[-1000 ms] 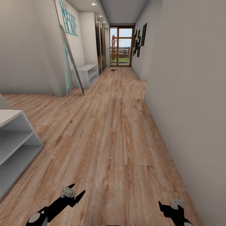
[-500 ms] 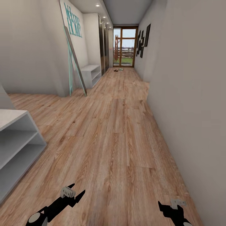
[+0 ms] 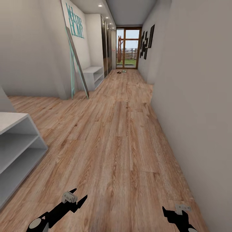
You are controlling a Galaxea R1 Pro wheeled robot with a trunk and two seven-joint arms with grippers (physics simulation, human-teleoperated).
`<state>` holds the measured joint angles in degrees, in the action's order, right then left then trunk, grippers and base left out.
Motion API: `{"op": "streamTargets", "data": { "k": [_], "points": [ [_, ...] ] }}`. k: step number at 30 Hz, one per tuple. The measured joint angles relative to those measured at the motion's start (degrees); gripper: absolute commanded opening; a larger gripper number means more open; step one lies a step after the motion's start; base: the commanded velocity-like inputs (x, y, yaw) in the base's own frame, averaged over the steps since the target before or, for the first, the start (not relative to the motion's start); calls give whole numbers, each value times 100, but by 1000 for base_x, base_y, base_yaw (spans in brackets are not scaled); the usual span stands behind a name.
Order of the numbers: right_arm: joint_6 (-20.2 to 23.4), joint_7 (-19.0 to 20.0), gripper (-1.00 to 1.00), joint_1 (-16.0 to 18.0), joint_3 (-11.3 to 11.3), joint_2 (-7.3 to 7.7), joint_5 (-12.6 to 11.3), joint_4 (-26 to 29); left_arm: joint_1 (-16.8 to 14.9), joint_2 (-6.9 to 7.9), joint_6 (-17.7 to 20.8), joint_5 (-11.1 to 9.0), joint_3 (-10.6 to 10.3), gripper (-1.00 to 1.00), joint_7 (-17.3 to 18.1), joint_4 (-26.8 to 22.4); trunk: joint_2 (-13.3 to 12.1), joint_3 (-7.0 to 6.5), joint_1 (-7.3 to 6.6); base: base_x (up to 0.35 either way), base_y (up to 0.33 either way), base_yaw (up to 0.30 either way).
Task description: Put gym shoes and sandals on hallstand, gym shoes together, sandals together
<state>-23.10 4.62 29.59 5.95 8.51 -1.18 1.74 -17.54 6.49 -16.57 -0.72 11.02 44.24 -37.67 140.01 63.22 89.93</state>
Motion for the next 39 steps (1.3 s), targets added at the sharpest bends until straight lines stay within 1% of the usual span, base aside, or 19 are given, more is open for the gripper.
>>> {"op": "streamTargets", "data": {
  "k": [5,9,14,19,31,36,39],
  "points": [
    [0,0,100,0,0,0,0,0,0,-2,0,3,1,100,-3,4,0,0,-1,44,0,0],
    [-4,0,100,0,0,0,0,0,0,-4,0,4,0,100,-44,7,0,0,-2,205,0,0],
    [-8,0,100,0,0,6,0,0,0,-5,-1,2,-1,100,-196,7,0,0,-3,289,0,0],
    [-15,4,100,0,-7,8,0,0,0,-5,-7,-1,-2,100,-419,9,0,0,-4,326,0,0],
    [-25,1,100,0,-13,7,5,0,0,-6,-8,-4,3,100,-563,24,0,0,-4,336,0,0],
    [-26,0,100,0,-20,2,33,0,0,-14,-52,-100,6,100,-813,217,0,0,-4,338,0,0],
    [-27,0,100,0,-19,3,40,0,0,-28,-161,-169,5,100,-976,380,0,0,-4,338,0,0]
  ]
}}
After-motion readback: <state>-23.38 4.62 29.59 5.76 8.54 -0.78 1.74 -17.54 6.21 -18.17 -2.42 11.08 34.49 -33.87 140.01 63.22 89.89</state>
